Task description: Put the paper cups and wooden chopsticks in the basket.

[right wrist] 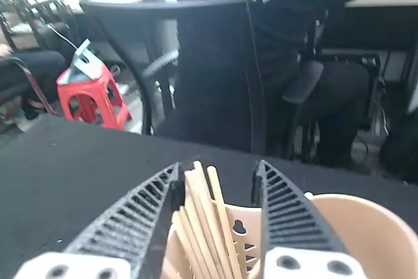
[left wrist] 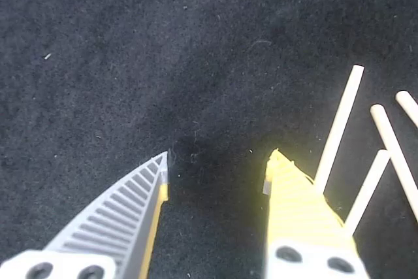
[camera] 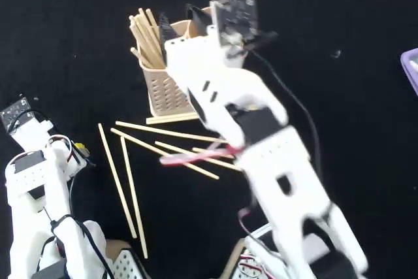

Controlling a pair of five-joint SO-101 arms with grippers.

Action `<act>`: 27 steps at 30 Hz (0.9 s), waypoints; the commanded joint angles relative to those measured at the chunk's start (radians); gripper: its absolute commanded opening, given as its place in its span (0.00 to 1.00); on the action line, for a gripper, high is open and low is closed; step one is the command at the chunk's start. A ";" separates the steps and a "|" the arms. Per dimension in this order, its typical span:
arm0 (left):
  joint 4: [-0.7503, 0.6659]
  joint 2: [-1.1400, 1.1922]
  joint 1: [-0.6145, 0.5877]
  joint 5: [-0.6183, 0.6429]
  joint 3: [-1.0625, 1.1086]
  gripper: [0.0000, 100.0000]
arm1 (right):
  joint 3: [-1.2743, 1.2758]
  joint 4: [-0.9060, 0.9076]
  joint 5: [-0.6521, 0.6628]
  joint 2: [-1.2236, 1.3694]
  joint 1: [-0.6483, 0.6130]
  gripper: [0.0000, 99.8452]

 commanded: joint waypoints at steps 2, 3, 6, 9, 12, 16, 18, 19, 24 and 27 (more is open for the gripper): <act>-0.006 -0.021 -0.002 -0.005 -0.007 0.24 | 0.022 0.362 0.149 -0.242 -0.071 0.15; -0.006 -0.021 -0.002 -0.006 -0.007 0.24 | 0.042 0.437 0.180 -0.259 -0.086 0.13; 0.017 -0.020 0.004 -0.052 -0.016 0.24 | 0.133 0.595 0.269 -0.300 -0.078 0.09; 0.150 -0.021 0.096 -0.157 -0.067 0.25 | 0.254 0.664 0.350 -0.340 0.031 0.10; 0.296 -0.011 0.228 -0.201 -0.145 0.25 | 0.367 0.681 0.396 -0.414 0.181 0.11; 0.351 -0.011 0.389 -0.098 -0.177 0.25 | 0.506 0.678 0.425 -0.565 0.368 0.11; 0.353 -0.011 0.453 0.018 -0.176 0.25 | 0.584 0.678 0.437 -0.644 0.425 0.11; 0.354 -0.011 0.487 0.077 -0.170 0.25 | 0.622 0.675 0.439 -0.680 0.440 0.11; 0.273 -0.011 0.622 0.245 -0.084 0.25 | 0.832 0.598 0.417 -0.829 0.445 0.11; 0.170 -0.011 0.596 0.244 -0.012 0.25 | 0.951 0.534 0.370 -0.891 0.445 0.11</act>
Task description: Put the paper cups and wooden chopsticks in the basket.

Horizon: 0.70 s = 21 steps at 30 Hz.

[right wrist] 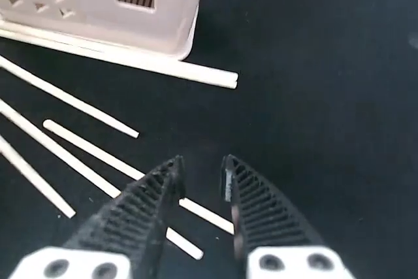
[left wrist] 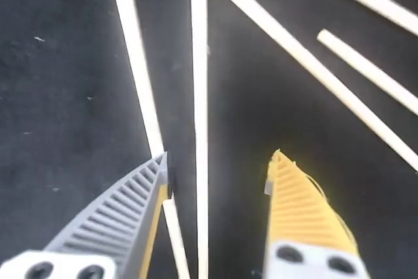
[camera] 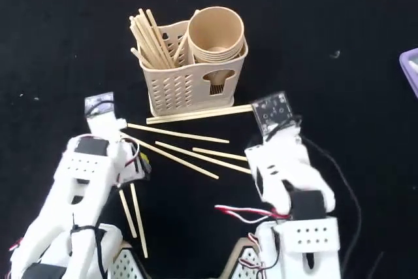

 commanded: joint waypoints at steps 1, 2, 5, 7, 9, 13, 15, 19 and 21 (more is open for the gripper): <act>-0.127 -0.011 -0.018 0.026 0.077 0.25 | 0.153 -0.110 -0.064 -0.107 0.012 0.11; -0.137 -0.011 -0.030 0.026 0.091 0.25 | 0.179 -0.126 -0.068 -0.122 0.012 0.11; -0.133 -0.011 -0.076 0.026 0.104 0.25 | 0.213 -0.126 -0.064 -0.165 0.014 0.11; -0.133 -0.011 -0.102 0.021 0.104 0.25 | 0.228 -0.110 -0.064 -0.188 0.012 0.11; -0.133 -0.011 -0.113 -0.014 0.104 0.25 | 0.249 -0.110 -0.066 -0.209 0.012 0.11; -0.133 0.018 -0.113 -0.029 0.107 0.25 | 0.269 -0.109 -0.066 -0.245 0.012 0.11; -0.137 0.074 -0.113 -0.031 0.093 0.25 | 0.275 -0.109 -0.066 -0.252 0.012 0.11; -0.126 0.256 -0.113 -0.026 -0.002 0.24 | 0.280 -0.109 -0.066 -0.262 0.012 0.11; -0.074 0.367 -0.114 -0.031 -0.085 0.24 | 0.280 -0.109 -0.066 -0.262 0.012 0.11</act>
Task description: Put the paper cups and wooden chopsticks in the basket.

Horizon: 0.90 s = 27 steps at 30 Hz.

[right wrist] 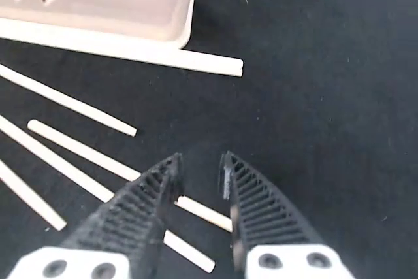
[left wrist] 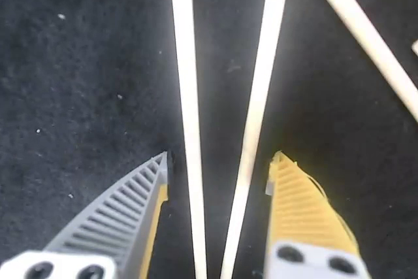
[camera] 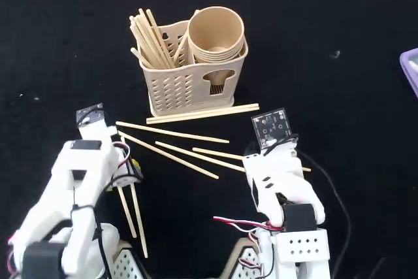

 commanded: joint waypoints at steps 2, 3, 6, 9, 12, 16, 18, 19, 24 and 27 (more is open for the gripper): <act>0.112 0.290 -0.008 -0.008 -0.232 0.24 | -0.001 -0.009 -0.009 -0.019 0.015 0.11; 0.133 0.334 -0.008 -0.008 -0.269 0.24 | -0.001 -0.009 -0.009 -0.019 0.015 0.11; 0.187 0.439 -0.005 -0.008 -0.358 0.18 | 0.001 -0.009 -0.011 -0.019 0.015 0.11; 0.198 0.489 -0.005 -0.008 -0.401 0.02 | 0.008 -0.011 -0.008 -0.019 0.015 0.11; 0.199 0.502 -0.005 -0.008 -0.404 0.03 | 0.010 -0.011 -0.008 -0.019 0.015 0.11; 0.199 0.500 -0.010 -0.008 -0.410 0.03 | 0.010 -0.011 -0.008 -0.019 0.015 0.11; 0.198 0.500 -0.010 -0.008 -0.410 0.03 | 0.010 -0.011 -0.008 -0.019 0.015 0.11; 0.199 0.496 -0.010 -0.008 -0.412 0.03 | 0.010 -0.011 -0.008 -0.019 0.015 0.11; 0.210 0.384 -0.016 -0.009 -0.403 0.03 | 0.010 -0.011 -0.008 -0.019 0.015 0.11; 0.245 0.261 -0.064 -0.009 -0.409 0.03 | 0.016 -0.011 -0.008 -0.019 0.015 0.11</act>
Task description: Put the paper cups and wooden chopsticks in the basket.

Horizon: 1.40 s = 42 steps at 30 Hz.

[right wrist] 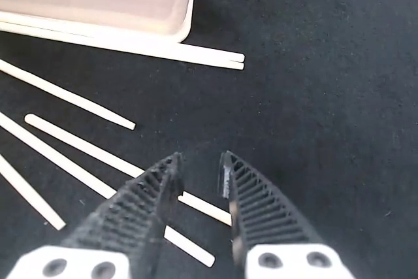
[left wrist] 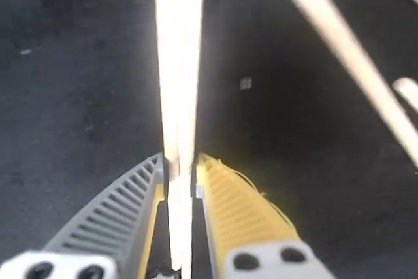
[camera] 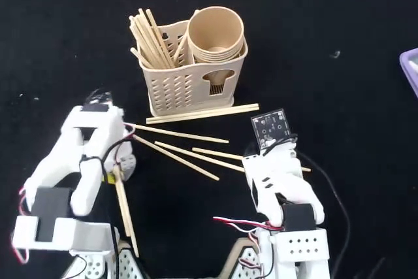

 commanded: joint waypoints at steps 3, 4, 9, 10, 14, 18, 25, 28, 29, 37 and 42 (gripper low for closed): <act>0.049 -0.287 -0.153 -0.014 -0.019 0.03 | 0.008 -0.017 -0.005 -0.019 0.014 0.11; 0.049 -0.333 -0.185 -0.014 -0.019 0.03 | 0.008 -0.017 -0.005 -0.019 0.014 0.11; 0.040 -0.523 -0.280 -0.014 -0.024 0.03 | 0.008 -0.017 -0.005 -0.019 0.014 0.11; 0.038 -0.552 -0.280 -0.014 -0.021 0.03 | 0.008 -0.017 -0.005 -0.019 0.014 0.11; 0.005 -0.605 -0.274 -0.011 0.035 0.03 | 0.012 -0.017 -0.005 -0.019 0.014 0.11; -0.089 -0.575 -0.159 -0.006 0.165 0.03 | 0.012 -0.017 -0.006 -0.019 0.014 0.11; -0.273 -0.519 0.041 0.107 0.240 0.03 | 0.015 -0.012 -0.005 -0.019 -0.055 0.11; -0.331 -0.499 0.056 0.272 0.248 0.03 | 0.016 -0.011 -0.005 -0.019 -0.055 0.11; -0.344 -0.491 0.065 0.316 0.254 0.03 | 0.016 -0.011 -0.005 -0.019 -0.055 0.11; -0.376 -0.479 0.053 0.580 0.266 0.10 | 0.016 -0.012 -0.005 -0.019 -0.054 0.11; -0.341 -0.482 0.065 0.559 0.259 0.21 | 0.025 -0.017 -0.005 -0.019 -0.055 0.11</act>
